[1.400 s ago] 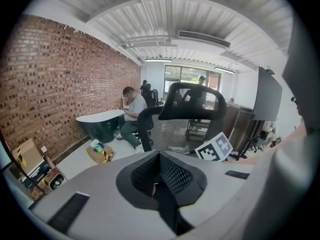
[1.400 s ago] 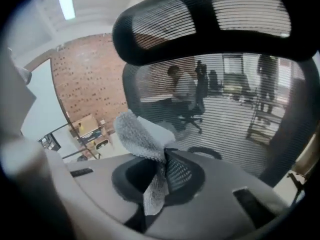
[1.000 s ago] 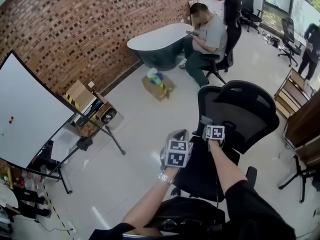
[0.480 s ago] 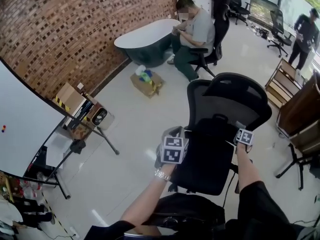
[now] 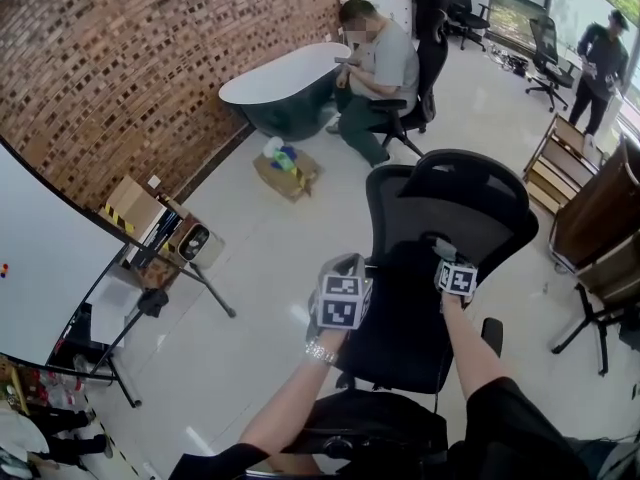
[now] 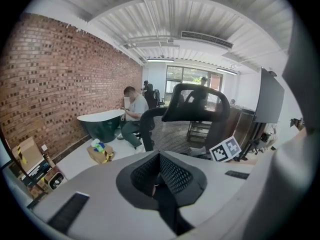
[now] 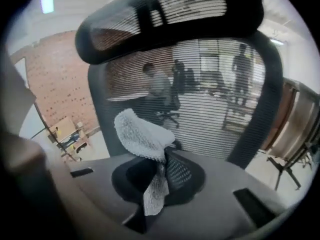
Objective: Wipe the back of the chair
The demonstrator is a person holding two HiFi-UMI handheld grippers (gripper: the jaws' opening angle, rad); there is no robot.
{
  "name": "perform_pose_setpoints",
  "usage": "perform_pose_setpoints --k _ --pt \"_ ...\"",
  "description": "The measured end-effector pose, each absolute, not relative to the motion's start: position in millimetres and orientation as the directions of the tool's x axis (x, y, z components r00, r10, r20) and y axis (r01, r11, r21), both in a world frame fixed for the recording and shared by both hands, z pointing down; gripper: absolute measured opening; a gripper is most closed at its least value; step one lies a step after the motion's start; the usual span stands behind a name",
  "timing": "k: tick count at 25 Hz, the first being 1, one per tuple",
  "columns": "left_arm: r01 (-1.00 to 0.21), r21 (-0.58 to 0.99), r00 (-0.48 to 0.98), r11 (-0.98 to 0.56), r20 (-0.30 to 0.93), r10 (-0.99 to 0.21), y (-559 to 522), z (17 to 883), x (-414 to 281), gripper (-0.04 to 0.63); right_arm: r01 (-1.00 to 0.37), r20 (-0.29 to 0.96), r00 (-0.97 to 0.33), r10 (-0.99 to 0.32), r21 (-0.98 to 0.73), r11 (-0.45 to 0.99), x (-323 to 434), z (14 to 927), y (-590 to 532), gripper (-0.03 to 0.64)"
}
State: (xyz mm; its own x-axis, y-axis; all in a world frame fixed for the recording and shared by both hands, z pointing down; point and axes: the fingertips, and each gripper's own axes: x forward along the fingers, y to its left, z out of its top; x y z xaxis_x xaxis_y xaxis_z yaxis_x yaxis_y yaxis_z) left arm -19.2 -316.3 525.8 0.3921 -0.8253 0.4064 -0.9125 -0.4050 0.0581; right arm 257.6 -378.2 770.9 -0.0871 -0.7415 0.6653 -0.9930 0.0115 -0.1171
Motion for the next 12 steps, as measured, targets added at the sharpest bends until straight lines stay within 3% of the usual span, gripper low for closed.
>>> perform_pose_setpoints --k 6,12 --pt "-0.931 0.038 0.345 -0.363 0.419 -0.84 -316 523 -38 0.003 -0.946 0.605 -0.322 -0.728 -0.179 0.27 96 766 -412 0.028" --pt "-0.954 0.022 0.277 -0.297 0.432 -0.858 -316 529 -75 0.004 -0.969 0.722 -0.248 -0.647 -0.175 0.176 103 816 -429 0.028"
